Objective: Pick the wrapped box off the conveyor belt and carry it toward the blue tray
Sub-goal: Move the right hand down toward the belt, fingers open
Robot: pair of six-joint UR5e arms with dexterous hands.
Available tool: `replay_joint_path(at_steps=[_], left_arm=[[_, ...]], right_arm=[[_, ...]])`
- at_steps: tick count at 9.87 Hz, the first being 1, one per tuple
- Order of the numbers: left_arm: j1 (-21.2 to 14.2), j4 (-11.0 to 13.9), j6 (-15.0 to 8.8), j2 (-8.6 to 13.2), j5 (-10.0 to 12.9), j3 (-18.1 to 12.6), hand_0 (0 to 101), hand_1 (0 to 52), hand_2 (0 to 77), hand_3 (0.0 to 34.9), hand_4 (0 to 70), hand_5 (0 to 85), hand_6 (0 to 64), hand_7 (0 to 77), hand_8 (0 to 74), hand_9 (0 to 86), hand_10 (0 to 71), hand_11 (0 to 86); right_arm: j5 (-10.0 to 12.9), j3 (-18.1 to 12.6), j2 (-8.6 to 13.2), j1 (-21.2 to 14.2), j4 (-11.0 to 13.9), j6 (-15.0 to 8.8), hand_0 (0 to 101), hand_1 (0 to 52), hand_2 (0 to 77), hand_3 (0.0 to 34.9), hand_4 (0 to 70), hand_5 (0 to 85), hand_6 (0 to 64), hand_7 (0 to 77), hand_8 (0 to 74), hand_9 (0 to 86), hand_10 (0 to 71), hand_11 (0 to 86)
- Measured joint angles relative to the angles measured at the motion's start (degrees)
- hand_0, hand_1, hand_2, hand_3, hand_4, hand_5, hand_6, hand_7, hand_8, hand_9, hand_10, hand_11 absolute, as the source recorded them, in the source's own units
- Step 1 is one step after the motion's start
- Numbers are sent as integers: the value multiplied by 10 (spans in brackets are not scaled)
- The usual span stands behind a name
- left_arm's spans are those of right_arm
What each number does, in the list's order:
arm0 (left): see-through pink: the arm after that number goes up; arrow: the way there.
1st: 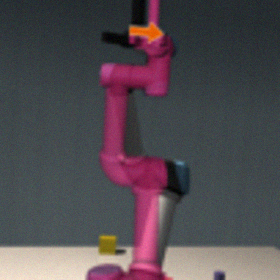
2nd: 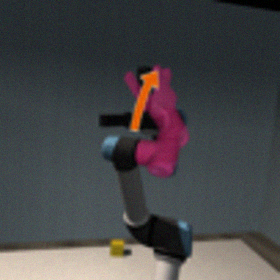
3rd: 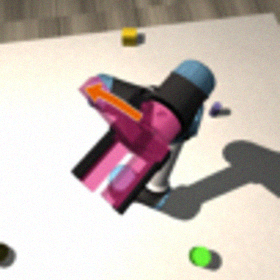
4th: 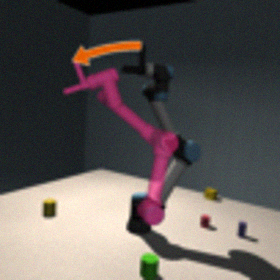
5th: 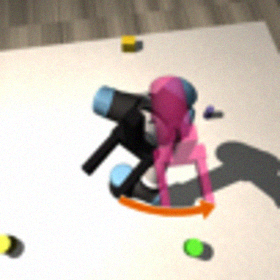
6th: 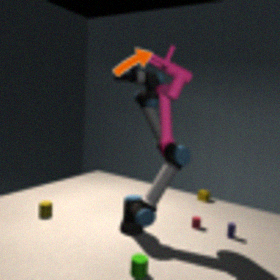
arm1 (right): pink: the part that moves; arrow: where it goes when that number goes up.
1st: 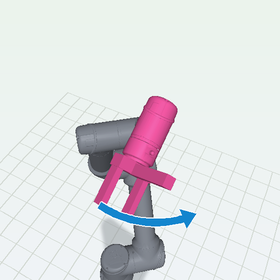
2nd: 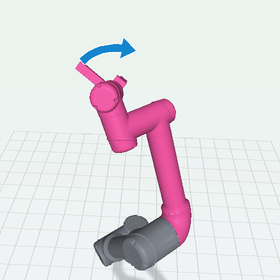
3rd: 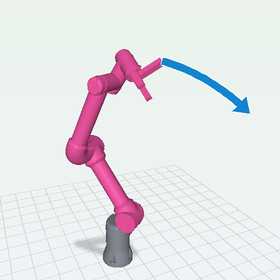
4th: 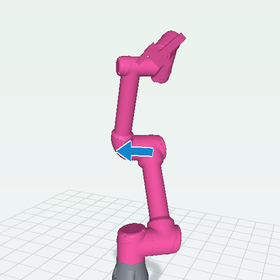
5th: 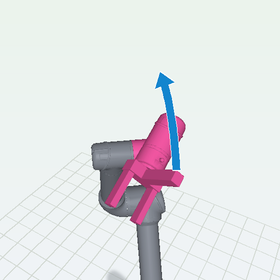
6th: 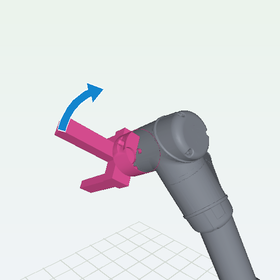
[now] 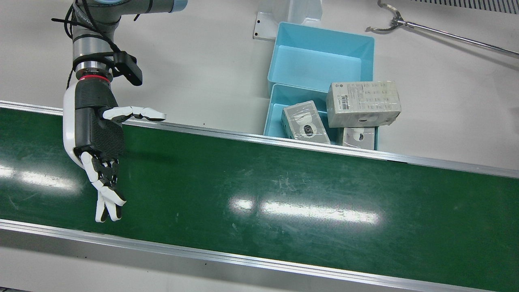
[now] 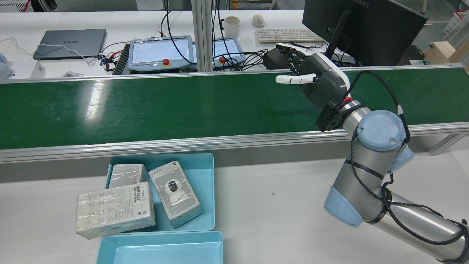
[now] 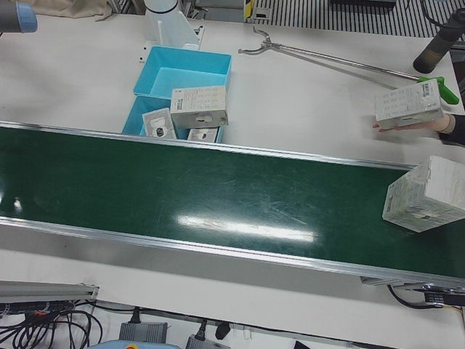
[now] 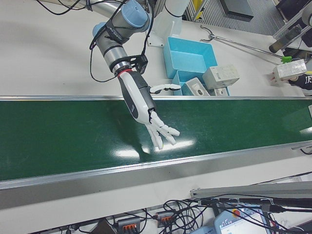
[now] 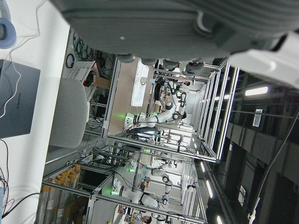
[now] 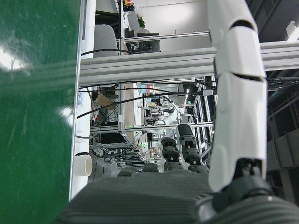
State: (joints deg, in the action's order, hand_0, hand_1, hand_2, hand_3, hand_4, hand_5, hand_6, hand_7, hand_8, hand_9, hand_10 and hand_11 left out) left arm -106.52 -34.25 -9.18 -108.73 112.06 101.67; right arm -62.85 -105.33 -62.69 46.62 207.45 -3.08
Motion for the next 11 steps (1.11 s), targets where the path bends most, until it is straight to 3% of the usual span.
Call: replay_joint_path(at_steps=[11], left_arm=[[0, 0, 0, 0, 0, 0, 0, 0, 5, 0, 0, 11, 5, 5, 5, 5, 5, 5]], right_arm=[[1, 0, -4, 1, -4, -3, 480, 158, 114, 0, 76, 158, 16, 16, 0, 33, 0, 11]])
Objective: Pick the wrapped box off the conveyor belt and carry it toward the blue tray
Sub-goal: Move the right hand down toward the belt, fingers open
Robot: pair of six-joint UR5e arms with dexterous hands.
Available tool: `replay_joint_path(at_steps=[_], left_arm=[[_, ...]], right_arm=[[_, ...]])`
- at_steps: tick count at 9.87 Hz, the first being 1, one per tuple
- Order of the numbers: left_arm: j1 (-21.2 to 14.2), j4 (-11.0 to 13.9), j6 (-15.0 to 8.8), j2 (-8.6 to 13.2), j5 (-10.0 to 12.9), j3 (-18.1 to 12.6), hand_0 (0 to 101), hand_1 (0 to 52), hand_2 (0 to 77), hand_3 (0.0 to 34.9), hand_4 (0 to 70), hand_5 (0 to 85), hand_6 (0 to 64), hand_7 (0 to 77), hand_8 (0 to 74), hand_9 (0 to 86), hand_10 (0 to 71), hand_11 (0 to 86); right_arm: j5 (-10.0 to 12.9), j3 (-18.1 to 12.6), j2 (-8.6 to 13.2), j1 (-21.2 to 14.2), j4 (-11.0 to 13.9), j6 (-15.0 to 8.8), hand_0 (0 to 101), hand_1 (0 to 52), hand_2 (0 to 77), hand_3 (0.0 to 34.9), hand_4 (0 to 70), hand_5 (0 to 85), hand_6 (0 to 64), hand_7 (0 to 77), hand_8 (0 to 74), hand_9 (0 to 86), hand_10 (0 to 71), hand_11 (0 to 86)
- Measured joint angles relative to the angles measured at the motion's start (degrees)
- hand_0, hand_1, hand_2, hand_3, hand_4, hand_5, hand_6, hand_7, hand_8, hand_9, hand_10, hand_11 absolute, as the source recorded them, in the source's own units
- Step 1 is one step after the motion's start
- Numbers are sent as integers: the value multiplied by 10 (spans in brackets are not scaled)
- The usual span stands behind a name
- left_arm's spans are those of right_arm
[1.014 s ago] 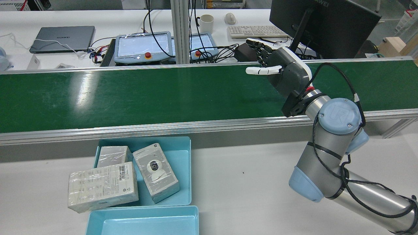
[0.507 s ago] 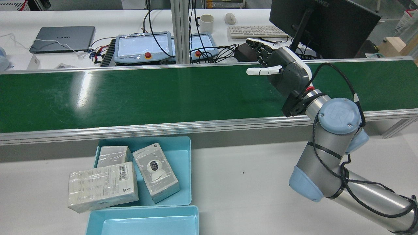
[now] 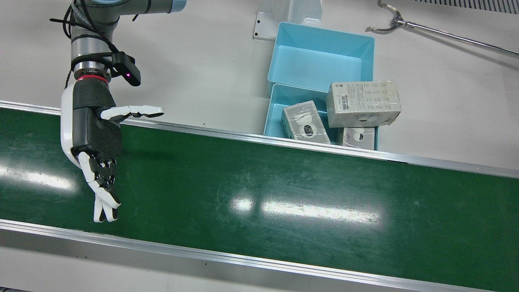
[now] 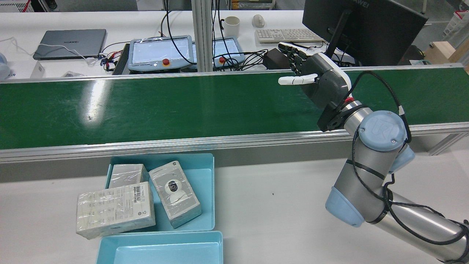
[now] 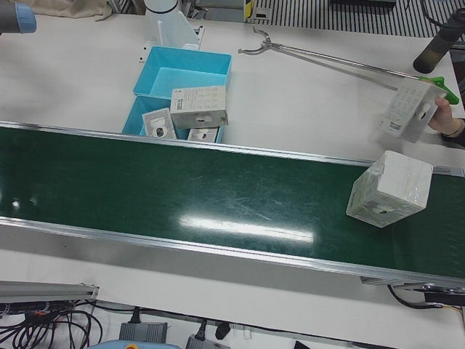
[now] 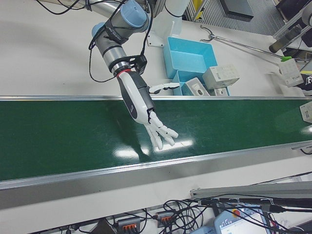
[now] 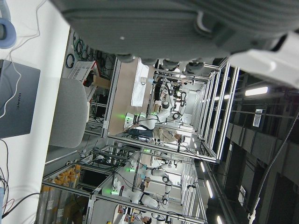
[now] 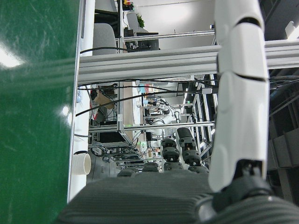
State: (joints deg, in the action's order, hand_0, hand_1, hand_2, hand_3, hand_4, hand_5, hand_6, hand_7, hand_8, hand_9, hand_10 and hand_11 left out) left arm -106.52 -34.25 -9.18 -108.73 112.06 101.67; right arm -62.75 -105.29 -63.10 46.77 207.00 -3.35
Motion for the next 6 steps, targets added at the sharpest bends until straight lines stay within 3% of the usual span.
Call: replay_joint_path(at_steps=[2, 6], left_arm=[[0, 0, 0, 0, 0, 0, 0, 0, 11, 0, 0, 11, 5, 5, 5, 0, 5, 5], [0, 0, 0, 0, 0, 0, 0, 0, 5, 0, 0, 11, 5, 5, 5, 0, 5, 5]], right_arm=[[0, 1, -1, -3, 0, -4, 472, 136, 114, 0, 87, 169, 22, 16, 11, 33, 0, 11], [0, 7, 2, -9, 0, -11, 472, 142, 109, 0, 98, 169, 22, 22, 5, 33, 0, 11]])
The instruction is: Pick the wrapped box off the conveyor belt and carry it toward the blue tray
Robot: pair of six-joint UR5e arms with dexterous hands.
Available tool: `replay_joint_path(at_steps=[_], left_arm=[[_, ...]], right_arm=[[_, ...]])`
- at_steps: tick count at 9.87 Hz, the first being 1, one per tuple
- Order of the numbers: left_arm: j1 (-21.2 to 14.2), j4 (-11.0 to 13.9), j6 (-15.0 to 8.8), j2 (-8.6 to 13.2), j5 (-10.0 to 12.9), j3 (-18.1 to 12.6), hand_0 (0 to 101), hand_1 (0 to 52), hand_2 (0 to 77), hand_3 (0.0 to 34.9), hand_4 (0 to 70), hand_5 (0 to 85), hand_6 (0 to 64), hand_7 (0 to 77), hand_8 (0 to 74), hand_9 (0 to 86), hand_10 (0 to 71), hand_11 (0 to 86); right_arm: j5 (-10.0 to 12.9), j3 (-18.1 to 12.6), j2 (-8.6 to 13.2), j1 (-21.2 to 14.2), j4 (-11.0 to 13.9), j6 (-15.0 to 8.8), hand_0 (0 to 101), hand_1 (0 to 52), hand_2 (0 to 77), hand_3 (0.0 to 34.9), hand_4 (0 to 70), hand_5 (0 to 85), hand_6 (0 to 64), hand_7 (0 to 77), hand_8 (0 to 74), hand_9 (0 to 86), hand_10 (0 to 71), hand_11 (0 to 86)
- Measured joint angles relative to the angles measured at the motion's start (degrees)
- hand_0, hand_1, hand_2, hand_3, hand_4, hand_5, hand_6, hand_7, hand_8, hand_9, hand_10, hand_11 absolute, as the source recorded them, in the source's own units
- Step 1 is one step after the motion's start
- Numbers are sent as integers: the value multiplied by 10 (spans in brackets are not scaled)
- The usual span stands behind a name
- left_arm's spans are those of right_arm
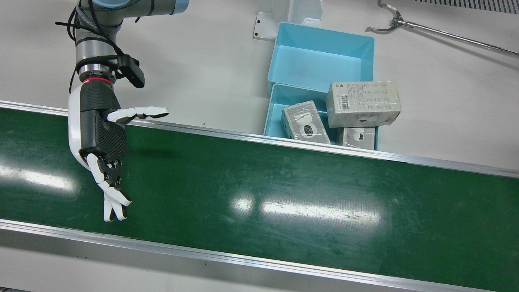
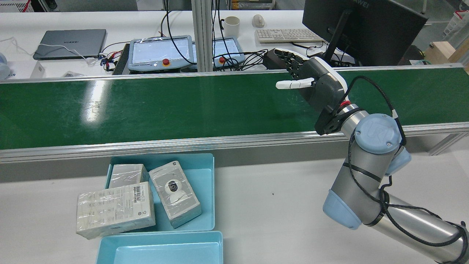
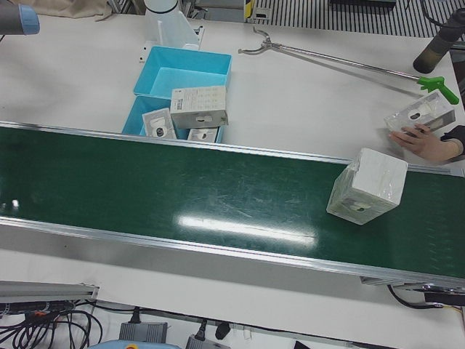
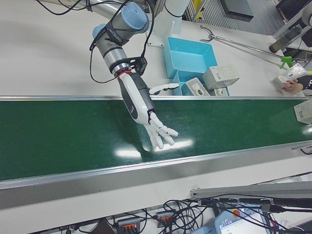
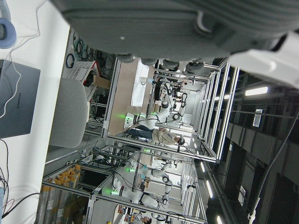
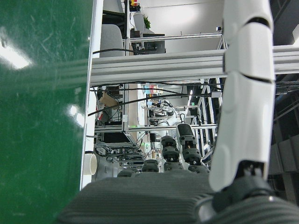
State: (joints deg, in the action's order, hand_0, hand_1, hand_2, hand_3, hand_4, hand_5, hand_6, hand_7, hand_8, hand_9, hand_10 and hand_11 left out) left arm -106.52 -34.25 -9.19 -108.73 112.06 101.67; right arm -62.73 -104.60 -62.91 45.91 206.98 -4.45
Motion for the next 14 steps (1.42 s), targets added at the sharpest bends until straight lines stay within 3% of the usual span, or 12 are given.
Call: replay_joint_path(at_steps=[14], left_arm=[[0, 0, 0, 0, 0, 0, 0, 0, 5, 0, 0, 11, 5, 5, 5, 0, 5, 5]], right_arm=[[1, 9, -6, -5, -2, 7, 472, 142, 98, 0, 76, 169, 22, 16, 5, 33, 0, 5]])
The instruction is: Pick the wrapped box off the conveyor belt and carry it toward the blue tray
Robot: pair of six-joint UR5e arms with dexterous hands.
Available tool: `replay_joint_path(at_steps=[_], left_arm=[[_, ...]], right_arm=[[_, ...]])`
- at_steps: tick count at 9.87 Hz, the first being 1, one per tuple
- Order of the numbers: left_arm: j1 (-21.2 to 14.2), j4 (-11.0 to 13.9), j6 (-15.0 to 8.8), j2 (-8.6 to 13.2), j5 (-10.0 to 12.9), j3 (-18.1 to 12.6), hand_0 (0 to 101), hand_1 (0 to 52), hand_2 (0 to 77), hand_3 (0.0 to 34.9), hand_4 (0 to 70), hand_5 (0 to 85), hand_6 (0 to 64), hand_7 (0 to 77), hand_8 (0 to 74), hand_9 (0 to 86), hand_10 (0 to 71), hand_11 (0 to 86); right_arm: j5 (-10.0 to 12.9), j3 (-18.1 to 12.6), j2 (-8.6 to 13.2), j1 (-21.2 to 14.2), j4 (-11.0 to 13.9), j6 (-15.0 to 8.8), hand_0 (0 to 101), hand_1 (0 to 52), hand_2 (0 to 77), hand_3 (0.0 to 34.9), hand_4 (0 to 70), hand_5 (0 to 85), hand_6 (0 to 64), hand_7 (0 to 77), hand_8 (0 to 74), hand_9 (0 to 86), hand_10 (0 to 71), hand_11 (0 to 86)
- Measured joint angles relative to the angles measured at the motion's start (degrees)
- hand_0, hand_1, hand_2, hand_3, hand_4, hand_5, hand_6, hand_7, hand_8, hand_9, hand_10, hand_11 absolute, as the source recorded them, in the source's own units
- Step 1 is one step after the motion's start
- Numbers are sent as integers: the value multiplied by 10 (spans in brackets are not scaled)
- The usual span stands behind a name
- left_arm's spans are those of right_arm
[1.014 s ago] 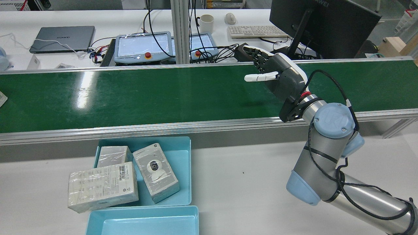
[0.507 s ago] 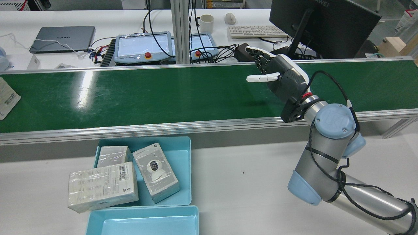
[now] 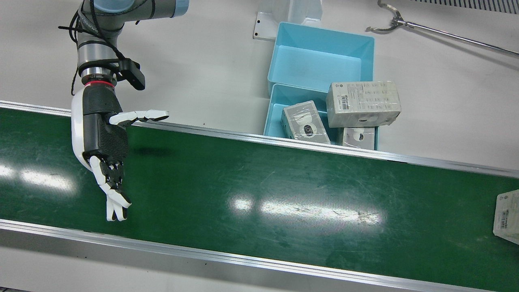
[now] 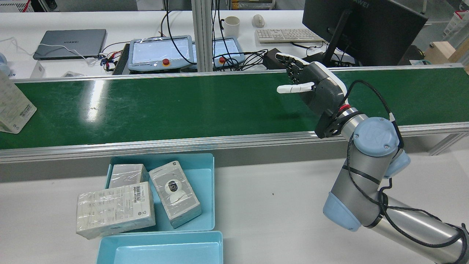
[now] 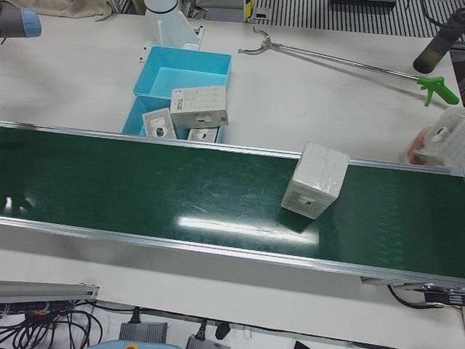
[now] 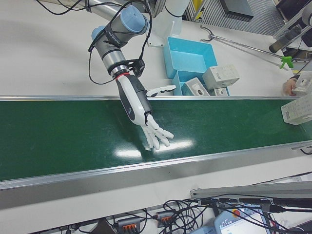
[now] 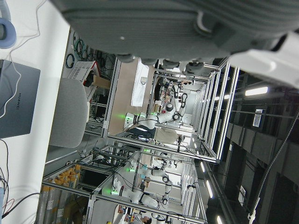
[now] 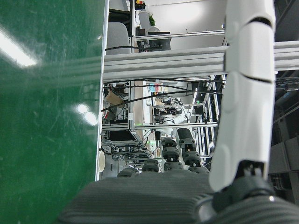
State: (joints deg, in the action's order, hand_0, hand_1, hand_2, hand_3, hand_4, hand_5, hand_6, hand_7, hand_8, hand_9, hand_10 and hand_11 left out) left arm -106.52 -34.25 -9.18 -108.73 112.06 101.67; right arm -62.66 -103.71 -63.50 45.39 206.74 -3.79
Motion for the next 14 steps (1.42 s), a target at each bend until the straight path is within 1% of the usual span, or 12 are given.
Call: replay_joint_path(at_steps=[3, 4, 5, 6, 7, 8, 9, 10, 11, 14], left_arm=[[0, 0, 0, 0, 0, 0, 0, 0, 5, 0, 0, 11, 5, 5, 5, 0, 5, 5], [0, 0, 0, 0, 0, 0, 0, 0, 11, 0, 0, 11, 5, 5, 5, 0, 5, 5], [0, 0, 0, 0, 0, 0, 0, 0, 11, 0, 0, 11, 5, 5, 5, 5, 5, 5], [0, 0, 0, 0, 0, 0, 0, 0, 5, 0, 0, 11, 5, 5, 5, 5, 5, 5], [0, 0, 0, 0, 0, 0, 0, 0, 5, 0, 0, 11, 5, 5, 5, 5, 5, 5], [0, 0, 0, 0, 0, 0, 0, 0, 5, 0, 0, 11, 5, 5, 5, 5, 5, 5], [0, 0, 0, 0, 0, 0, 0, 0, 5, 0, 0, 11, 5, 5, 5, 5, 5, 5], [0, 0, 0, 0, 0, 0, 0, 0, 5, 0, 0, 11, 5, 5, 5, 0, 5, 5], [0, 0, 0, 0, 0, 0, 0, 0, 5, 0, 0, 11, 5, 5, 5, 0, 5, 5], [0, 0, 0, 0, 0, 0, 0, 0, 5, 0, 0, 11, 5, 5, 5, 5, 5, 5]], right_arm=[[0, -1, 3, -1, 0, -1, 472, 142, 98, 0, 76, 169, 22, 16, 5, 33, 0, 5], [0, -1, 5, -2, 0, -1, 470, 158, 114, 0, 54, 153, 22, 16, 5, 33, 0, 5], [-1, -1, 6, -2, 0, -2, 470, 158, 120, 0, 54, 153, 22, 16, 5, 33, 0, 5], [-1, -1, 6, -2, -10, -3, 470, 158, 120, 0, 54, 153, 22, 16, 5, 33, 0, 5], [-1, 0, 4, -1, -29, -5, 470, 142, 114, 0, 49, 136, 22, 5, 5, 33, 0, 11], [-2, 0, 2, -1, -48, -7, 471, 142, 114, 0, 65, 158, 22, 5, 5, 33, 0, 11], [-2, 0, 1, -1, -59, -9, 471, 142, 114, 0, 76, 164, 22, 5, 11, 44, 0, 11], [-2, 0, 1, -1, -64, -10, 471, 142, 114, 0, 76, 164, 22, 5, 11, 44, 0, 11], [-3, 0, 1, -1, -67, -11, 471, 136, 120, 0, 76, 175, 22, 27, 11, 44, 0, 11], [-3, 0, 0, -1, -69, -13, 470, 142, 120, 0, 82, 175, 22, 27, 11, 44, 0, 5]])
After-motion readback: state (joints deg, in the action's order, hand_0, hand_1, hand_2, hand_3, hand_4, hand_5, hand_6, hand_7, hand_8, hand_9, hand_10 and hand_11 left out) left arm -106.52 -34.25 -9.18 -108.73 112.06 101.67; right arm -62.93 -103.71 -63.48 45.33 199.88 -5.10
